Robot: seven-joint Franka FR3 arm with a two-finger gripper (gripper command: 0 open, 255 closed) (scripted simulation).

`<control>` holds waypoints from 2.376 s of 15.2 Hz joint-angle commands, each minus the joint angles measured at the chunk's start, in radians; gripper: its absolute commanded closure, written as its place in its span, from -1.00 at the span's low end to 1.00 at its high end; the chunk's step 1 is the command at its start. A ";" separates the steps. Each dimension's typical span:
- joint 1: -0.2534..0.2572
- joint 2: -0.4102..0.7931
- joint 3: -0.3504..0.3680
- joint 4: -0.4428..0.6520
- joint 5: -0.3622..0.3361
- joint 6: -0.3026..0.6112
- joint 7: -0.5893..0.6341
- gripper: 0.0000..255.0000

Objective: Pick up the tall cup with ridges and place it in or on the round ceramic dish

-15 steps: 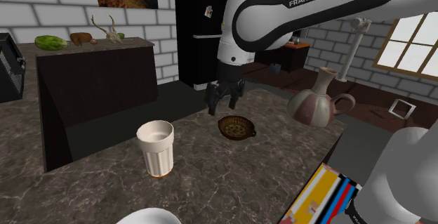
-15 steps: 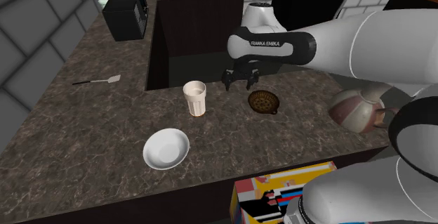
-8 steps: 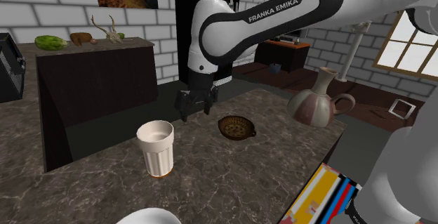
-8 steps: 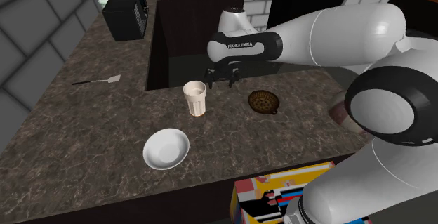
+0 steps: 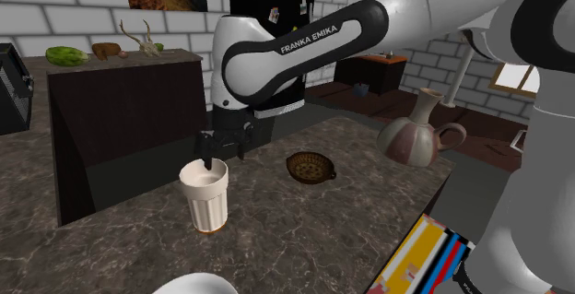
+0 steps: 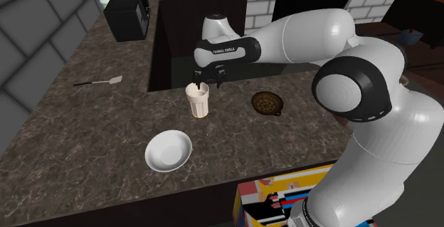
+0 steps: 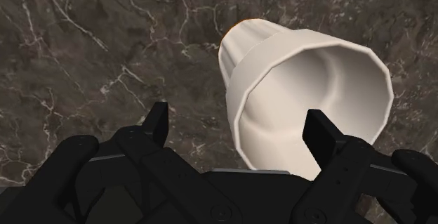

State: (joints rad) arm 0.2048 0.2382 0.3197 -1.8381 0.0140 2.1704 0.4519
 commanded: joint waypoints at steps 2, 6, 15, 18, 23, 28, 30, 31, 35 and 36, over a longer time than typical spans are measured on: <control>0.005 0.026 -0.002 -0.005 -0.010 0.031 0.006 -1.00; 0.010 0.051 -0.004 -0.020 -0.019 0.071 0.012 -1.00; 0.010 0.052 -0.004 -0.020 -0.019 0.070 0.012 1.00; 0.010 0.052 -0.004 -0.020 -0.019 0.070 0.012 1.00; 0.010 0.052 -0.004 -0.020 -0.019 0.071 0.012 1.00; 0.007 0.025 -0.001 0.014 -0.010 0.011 0.010 1.00; 0.006 0.015 0.000 0.029 -0.007 -0.013 0.009 1.00; 0.006 0.011 0.001 0.037 -0.006 -0.025 0.009 1.00; 0.004 -0.005 0.003 0.070 -0.001 -0.074 0.009 1.00; 0.004 -0.009 0.003 0.079 0.000 -0.086 0.009 1.00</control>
State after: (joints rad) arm 0.2094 0.2303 0.3227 -1.7718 0.0140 2.0974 0.4611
